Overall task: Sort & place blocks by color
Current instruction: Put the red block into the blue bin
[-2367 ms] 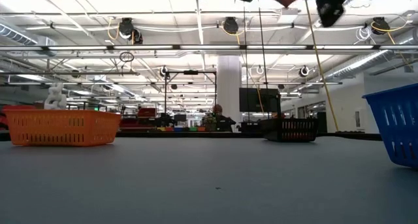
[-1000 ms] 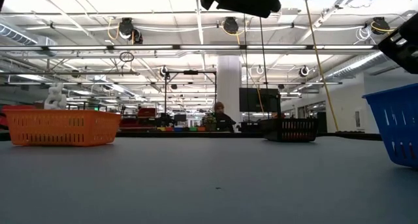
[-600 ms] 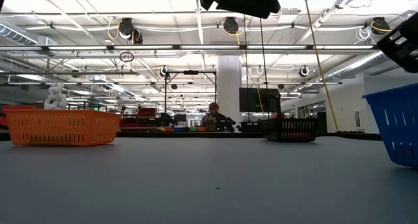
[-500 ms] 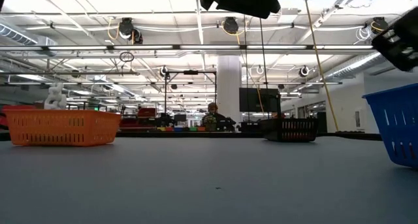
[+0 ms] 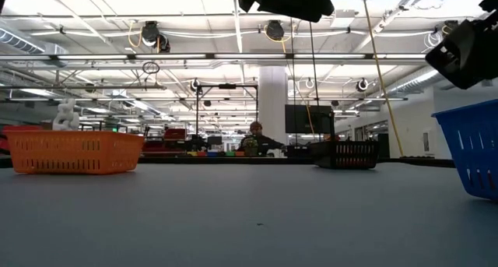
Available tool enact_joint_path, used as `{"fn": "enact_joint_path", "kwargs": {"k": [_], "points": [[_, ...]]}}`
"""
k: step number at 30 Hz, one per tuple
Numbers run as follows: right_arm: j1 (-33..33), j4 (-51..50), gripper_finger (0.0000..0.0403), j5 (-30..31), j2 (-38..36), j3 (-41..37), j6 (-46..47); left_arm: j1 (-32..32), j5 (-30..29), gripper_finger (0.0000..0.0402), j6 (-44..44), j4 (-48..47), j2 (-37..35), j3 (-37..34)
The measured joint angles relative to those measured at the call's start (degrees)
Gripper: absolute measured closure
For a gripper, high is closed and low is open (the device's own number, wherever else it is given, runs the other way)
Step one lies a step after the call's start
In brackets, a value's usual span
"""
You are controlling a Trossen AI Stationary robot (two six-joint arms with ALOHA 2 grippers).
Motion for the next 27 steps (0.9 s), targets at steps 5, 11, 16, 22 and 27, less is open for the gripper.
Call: {"fn": "enact_joint_path", "kwargs": {"k": [5,11,16,22,27], "points": [[-0.4,0.0,0.0172,0.1,1.1,0.0,-0.3,0.0,0.0,0.0247,0.0,0.0,0.0,0.0],[-0.9,0.9,0.0172,-3.3,5.1,0.0,0.3,0.0,0.0,0.0247,0.0,0.0,0.0,0.0],[-0.8,3.1,0.0172,-8.5,6.0,0.0,1.8,0.0,0.0,0.0247,0.0,-0.1,0.0,0.0],[-0.4,3.3,0.0172,-10.4,4.5,0.0,3.2,0.0,0.0,0.0247,0.0,-0.1,0.0,0.0],[0.9,3.3,0.0172,-10.5,4.4,0.0,3.1,0.0,0.0,0.0247,0.1,-0.4,0.0,0.0]]}}
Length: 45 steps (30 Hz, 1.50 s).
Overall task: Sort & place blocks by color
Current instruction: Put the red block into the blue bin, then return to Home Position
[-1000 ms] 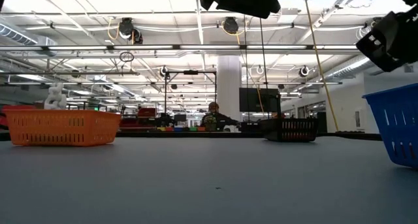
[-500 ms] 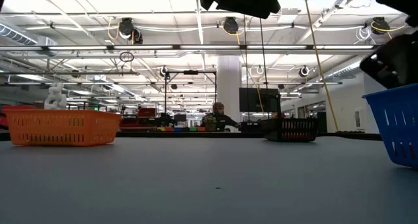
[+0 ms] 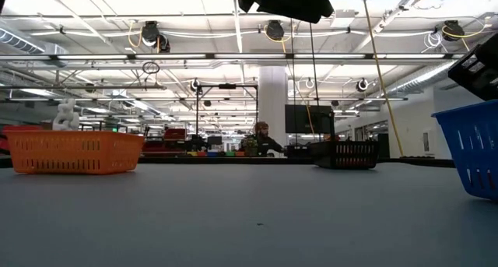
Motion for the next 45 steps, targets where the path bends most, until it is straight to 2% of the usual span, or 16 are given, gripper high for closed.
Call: {"fn": "enact_joint_path", "kwargs": {"k": [9,24,29,39,42,45], "points": [[3.7,0.8,0.0172,0.0,0.0,0.0,1.9,0.0,0.0,0.0247,0.0,0.0,0.0,0.0],[3.7,3.7,0.0172,0.5,-0.9,0.0,-0.2,0.0,0.0,0.0247,-0.3,-0.4,-0.2,0.0],[2.1,4.5,0.0172,7.6,-3.2,0.0,-5.2,-0.2,0.7,0.0247,-0.8,0.4,-2.1,0.0],[-6.0,5.9,0.0172,28.5,-8.1,0.0,-23.5,2.3,5.5,0.0247,2.4,2.5,-3.8,-1.2],[-10.3,6.7,0.0172,28.3,-8.9,0.0,-26.8,3.9,7.5,0.0247,1.1,5.2,-5.5,-4.3],[-14.8,7.0,0.0172,23.8,-9.1,0.0,-28.1,5.2,8.8,0.0248,0.1,10.6,-9.3,-11.4]]}}
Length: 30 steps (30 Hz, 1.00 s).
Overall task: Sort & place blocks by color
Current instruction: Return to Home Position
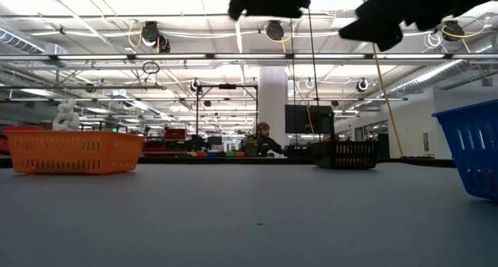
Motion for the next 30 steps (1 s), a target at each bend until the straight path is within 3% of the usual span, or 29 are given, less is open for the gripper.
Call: {"fn": "enact_joint_path", "kwargs": {"k": [4,14,21,30], "points": [[-5.5,-0.5,0.0172,-5.0,0.0,0.0,-0.8,1.7,1.2,0.0259,-0.4,12.2,-7.4,-13.1],[-16.8,-3.8,0.0172,-14.8,-3.6,0.0,-3.7,10.1,13.1,0.0300,-3.9,36.2,-27.8,-43.3],[-20.3,-18.1,0.0172,-17.6,-11.1,-0.3,-2.4,12.9,16.3,0.0324,-7.4,39.6,-39.4,-56.7],[-20.8,-19.4,0.0172,-17.5,-29.9,-12.2,3.2,12.5,14.8,0.0376,-8.4,41.9,-52.8,-69.5]]}}
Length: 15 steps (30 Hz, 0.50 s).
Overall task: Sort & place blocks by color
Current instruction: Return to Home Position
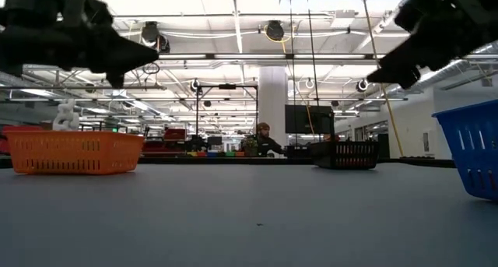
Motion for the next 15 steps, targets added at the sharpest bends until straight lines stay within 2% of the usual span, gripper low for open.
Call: {"fn": "enact_joint_path", "kwargs": {"k": [2,7,15], "points": [[0.0,0.0,0.0172,0.0,-5.0,-3.2,0.8,0.0,-0.1,0.0390,0.0,3.4,-2.1,-3.3],[0.0,-0.5,0.0172,0.0,-16.6,-8.9,0.6,0.2,0.0,0.0393,0.1,0.3,-4.8,-3.4],[0.0,-9.9,0.0172,-0.1,-30.4,-9.7,-0.7,0.2,1.8,0.0398,0.9,-2.2,-7.0,-3.4]]}}
